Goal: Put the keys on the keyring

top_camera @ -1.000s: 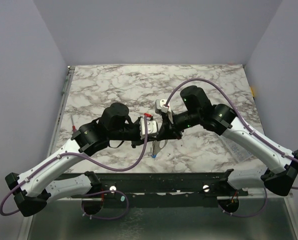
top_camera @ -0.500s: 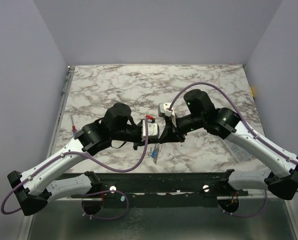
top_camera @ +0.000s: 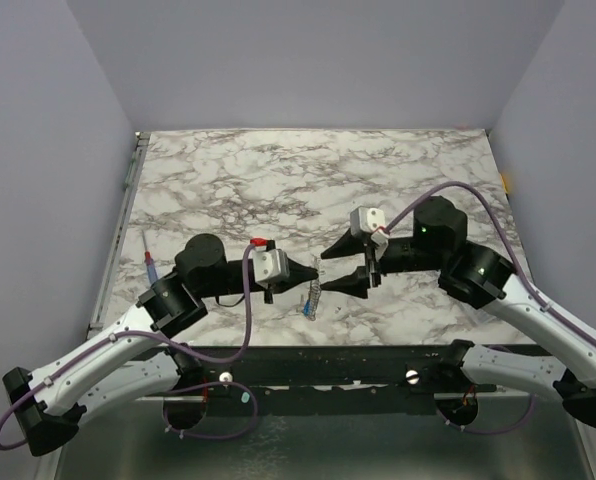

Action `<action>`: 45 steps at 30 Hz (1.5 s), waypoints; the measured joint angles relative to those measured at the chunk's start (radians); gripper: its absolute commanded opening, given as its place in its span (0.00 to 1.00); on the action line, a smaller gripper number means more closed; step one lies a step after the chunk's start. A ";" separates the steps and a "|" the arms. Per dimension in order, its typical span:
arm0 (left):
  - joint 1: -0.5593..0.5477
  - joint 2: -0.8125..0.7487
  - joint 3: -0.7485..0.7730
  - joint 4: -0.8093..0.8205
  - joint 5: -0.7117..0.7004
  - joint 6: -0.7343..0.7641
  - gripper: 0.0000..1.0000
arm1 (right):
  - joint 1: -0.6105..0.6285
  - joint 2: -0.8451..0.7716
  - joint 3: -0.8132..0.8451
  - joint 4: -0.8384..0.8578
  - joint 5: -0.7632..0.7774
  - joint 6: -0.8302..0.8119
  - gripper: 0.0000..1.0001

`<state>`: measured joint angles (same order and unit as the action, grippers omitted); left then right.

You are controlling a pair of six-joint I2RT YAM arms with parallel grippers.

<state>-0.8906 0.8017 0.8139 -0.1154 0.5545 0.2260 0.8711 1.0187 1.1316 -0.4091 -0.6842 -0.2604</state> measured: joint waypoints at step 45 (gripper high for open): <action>0.000 -0.160 -0.389 0.882 -0.137 -0.364 0.00 | -0.022 -0.053 -0.254 0.593 -0.047 0.311 0.31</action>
<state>-0.8906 0.6415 0.4244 0.7666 0.4175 -0.1383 0.8494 0.9661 0.8776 0.1841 -0.7307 0.0502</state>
